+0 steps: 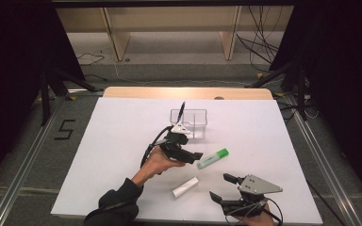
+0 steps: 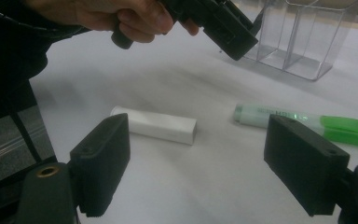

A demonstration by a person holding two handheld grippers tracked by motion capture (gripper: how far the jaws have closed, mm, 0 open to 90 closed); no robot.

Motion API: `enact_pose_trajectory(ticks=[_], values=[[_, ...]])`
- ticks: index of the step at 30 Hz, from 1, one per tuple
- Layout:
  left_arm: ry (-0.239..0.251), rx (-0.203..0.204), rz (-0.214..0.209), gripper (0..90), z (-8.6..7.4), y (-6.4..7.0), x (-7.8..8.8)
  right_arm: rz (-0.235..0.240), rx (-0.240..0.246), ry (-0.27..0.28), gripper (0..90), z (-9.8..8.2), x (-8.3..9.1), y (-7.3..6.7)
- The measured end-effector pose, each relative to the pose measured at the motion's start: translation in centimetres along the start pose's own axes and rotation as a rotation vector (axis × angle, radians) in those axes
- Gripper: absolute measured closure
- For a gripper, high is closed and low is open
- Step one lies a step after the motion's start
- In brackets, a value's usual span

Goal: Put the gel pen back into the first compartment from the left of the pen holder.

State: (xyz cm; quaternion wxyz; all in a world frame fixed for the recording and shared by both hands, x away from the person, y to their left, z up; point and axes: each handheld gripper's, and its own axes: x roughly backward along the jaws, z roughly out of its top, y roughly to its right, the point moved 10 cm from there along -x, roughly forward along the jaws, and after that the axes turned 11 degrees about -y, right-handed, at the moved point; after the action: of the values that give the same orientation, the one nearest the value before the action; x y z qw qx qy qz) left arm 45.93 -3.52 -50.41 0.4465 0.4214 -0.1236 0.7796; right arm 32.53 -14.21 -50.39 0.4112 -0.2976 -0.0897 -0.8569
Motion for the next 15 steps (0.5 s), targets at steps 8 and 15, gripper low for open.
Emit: enact_pose_trajectory(ticks=[8,15], values=[[-0.047,-0.034,-0.002,16.0,-0.6,0.8,-0.9,0.0,0.002,-0.003,23.4,0.0,0.0,-0.1],[-0.084,-0.048,-0.001,16.0,-1.0,1.2,-1.7,-0.002,0.007,-0.005,23.4,0.0,-0.1,-0.1]])
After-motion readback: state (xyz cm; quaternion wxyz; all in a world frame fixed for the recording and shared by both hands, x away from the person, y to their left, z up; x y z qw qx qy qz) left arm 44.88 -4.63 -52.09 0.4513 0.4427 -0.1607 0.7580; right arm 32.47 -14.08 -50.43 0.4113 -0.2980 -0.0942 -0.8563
